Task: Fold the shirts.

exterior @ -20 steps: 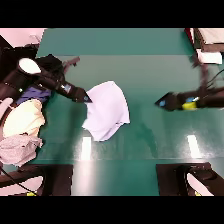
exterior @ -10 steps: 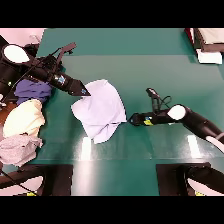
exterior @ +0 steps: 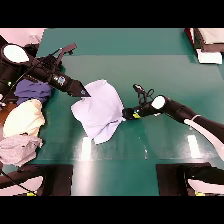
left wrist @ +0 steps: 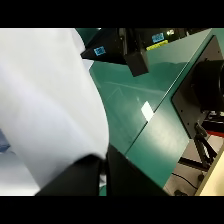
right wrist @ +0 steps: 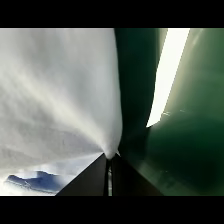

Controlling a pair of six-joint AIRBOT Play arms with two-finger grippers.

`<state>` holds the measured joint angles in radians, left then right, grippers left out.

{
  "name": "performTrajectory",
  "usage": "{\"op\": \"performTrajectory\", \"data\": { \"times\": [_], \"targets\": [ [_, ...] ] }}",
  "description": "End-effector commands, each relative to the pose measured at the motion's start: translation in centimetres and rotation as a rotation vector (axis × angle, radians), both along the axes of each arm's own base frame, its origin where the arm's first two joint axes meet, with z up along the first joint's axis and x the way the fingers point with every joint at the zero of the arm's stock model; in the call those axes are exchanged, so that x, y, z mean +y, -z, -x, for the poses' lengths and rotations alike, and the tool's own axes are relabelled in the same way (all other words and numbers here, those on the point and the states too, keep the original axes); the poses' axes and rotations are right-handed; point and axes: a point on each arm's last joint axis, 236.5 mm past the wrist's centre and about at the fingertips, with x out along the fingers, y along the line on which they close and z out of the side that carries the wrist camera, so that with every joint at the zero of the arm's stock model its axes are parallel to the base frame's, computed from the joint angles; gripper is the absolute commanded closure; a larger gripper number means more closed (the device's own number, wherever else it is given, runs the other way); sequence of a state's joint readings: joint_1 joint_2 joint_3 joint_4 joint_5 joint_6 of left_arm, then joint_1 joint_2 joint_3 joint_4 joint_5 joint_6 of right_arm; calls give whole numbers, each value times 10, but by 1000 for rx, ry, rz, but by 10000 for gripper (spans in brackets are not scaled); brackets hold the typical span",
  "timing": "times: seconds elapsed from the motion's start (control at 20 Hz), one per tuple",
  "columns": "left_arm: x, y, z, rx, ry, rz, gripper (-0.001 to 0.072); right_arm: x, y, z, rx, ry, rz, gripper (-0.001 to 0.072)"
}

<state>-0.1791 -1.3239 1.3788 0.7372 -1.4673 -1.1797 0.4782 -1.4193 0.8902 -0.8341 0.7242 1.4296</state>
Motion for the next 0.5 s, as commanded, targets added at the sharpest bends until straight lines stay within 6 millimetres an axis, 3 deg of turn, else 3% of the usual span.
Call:
{"op": "performTrajectory", "data": {
  "times": [0.0,0.1,0.15,0.3,0.45],
  "targets": [
    [0,-2,3,3,13,-2,685,-2,-12,-7,-61,-56,11,694],
    [2,-25,-5,-59,-8,-7,685,-20,-56,-23,-174,-28,-5,696],
    [1,-50,-11,-117,-17,6,684,-32,-88,-30,-237,1,-30,696],
    [0,-146,-8,-332,-8,53,685,-78,-216,-33,-480,34,-50,696],
    [4,-238,26,-553,-10,108,685,-109,-346,1,-730,41,-53,696]
  ]
}}
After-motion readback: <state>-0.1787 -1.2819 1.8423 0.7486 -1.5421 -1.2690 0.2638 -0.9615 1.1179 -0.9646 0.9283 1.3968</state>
